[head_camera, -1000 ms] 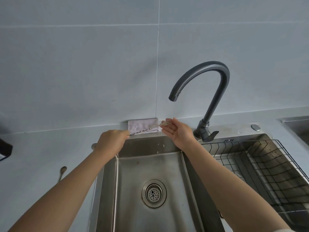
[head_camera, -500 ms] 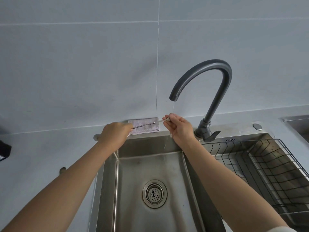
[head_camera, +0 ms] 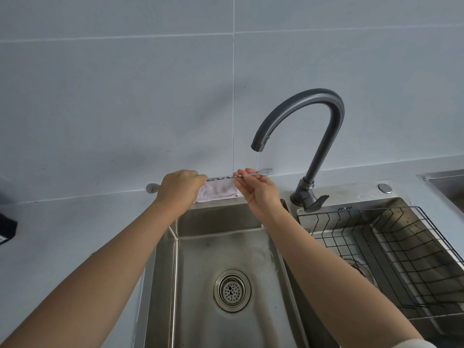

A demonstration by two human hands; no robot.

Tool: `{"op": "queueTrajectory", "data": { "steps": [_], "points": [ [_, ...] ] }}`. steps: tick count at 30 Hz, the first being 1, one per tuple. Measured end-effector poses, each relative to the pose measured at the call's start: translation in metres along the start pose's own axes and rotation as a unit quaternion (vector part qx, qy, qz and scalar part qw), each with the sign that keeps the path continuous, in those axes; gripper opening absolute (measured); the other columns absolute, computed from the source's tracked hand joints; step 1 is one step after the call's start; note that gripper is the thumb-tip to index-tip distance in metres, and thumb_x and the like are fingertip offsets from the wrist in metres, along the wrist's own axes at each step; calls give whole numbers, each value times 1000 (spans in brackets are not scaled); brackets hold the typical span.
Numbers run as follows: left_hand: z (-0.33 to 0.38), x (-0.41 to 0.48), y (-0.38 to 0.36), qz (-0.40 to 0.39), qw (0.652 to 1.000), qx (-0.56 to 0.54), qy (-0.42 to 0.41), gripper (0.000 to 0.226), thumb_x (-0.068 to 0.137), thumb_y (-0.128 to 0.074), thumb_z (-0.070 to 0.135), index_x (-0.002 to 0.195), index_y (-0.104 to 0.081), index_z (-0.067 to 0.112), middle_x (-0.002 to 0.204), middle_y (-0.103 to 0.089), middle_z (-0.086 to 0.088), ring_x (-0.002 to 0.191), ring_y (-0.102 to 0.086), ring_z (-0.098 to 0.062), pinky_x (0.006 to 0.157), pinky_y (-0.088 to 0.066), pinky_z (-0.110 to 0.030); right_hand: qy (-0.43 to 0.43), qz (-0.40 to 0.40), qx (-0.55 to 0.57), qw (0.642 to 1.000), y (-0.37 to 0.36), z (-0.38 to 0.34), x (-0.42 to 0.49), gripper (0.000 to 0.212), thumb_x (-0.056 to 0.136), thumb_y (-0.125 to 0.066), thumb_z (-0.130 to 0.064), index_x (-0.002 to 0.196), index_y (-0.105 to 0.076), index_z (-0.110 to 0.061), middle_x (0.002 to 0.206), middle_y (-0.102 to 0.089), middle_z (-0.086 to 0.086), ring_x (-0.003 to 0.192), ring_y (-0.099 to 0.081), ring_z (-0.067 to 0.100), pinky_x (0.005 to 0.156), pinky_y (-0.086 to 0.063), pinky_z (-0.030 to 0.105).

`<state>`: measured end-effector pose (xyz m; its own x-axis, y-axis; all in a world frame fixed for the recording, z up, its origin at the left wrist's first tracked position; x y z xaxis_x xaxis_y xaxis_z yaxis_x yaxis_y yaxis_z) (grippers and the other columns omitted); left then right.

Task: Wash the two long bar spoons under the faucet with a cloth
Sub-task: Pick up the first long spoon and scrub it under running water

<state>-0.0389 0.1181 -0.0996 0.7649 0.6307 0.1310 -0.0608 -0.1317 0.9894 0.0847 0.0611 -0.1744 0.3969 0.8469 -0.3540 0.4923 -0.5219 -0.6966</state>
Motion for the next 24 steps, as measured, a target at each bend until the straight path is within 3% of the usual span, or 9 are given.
{"op": "queueTrajectory", "data": {
  "steps": [3, 7, 10, 13, 17, 19, 21, 24],
  "points": [
    [0, 5, -6, -13, 1000, 22, 8, 32, 70, -56, -10, 66, -34, 13, 54, -19, 3, 59, -33, -22, 45, -8, -22, 5, 11, -12, 1000, 3, -2, -1, 18, 88, -50, 11, 81, -56, -4, 60, -71, 4, 58, -71, 13, 59, -59, 22],
    [4, 12, -9, -27, 999, 32, 3, 16, 74, -54, -8, 76, -54, 8, 54, -20, 3, 68, -39, -25, 45, -9, -21, -8, 27, -24, 999, 4, -3, -2, 25, 99, -40, -10, 80, -54, -3, 69, -69, 9, 56, -70, 15, 57, -60, 24],
    [11, 16, -9, -44, 998, 47, 3, 15, 77, -54, -4, 81, -55, 10, 56, -20, 3, 71, -39, -24, 45, -9, -22, -13, 28, -18, 999, 0, -1, -3, 35, 102, -31, -21, 80, -52, -4, 72, -67, 12, 56, -70, 18, 57, -59, 25],
    [14, 18, -11, -44, 998, 33, 4, 19, 78, -54, -3, 77, -47, 14, 56, -20, 3, 71, -39, -24, 45, -9, -22, 4, 22, -46, 999, -2, -4, -4, 20, 98, -41, -8, 81, -53, -3, 77, -65, 12, 57, -70, 16, 59, -59, 23],
    [9, 15, -14, -35, 999, 22, 0, 22, 74, -55, -7, 76, -49, 14, 55, -20, 3, 69, -39, -24, 45, -9, -22, 26, 32, -75, 996, 5, -10, -4, 14, 86, -56, 8, 81, -54, -5, 59, -70, 4, 55, -70, 12, 60, -58, 20],
    [9, 12, -8, -24, 999, 18, -10, 19, 68, -60, -12, 71, -55, 7, 51, -15, 4, 61, -38, -24, 46, -7, -19, 27, 59, -73, 995, 9, -11, -4, 12, 88, -57, 2, 78, -56, -6, 61, -69, 4, 53, -68, 11, 60, -58, 21],
    [7, 9, -6, -35, 999, 16, -9, 26, 46, -73, -15, 56, -57, 3, 49, -4, 10, 46, -32, -21, 48, -2, -14, 19, 87, -53, 995, 12, -7, -5, 22, 95, -49, -12, 75, -57, -6, 65, -67, 6, 52, -67, 13, 59, -57, 23],
    [0, 8, -4, 19, 999, 13, -37, 42, 14, -75, -16, 40, -52, 8, 54, 9, 12, 36, -20, -16, 53, 1, -6, 3, 95, -36, 995, 12, 0, -4, 35, 100, -38, -24, 77, -56, -5, 67, -67, 9, 56, -67, 16, 59, -57, 24]
  ]
}}
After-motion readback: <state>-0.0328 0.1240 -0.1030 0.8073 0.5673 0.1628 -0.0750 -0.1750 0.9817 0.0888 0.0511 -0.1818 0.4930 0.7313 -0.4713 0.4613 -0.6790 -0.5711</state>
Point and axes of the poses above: each hand's wrist, its own x-axis towards the middle knuckle, its own y-axis out of the back of the hand, z = x × y, the point moved 9 cm from there along x, towards the middle knuckle
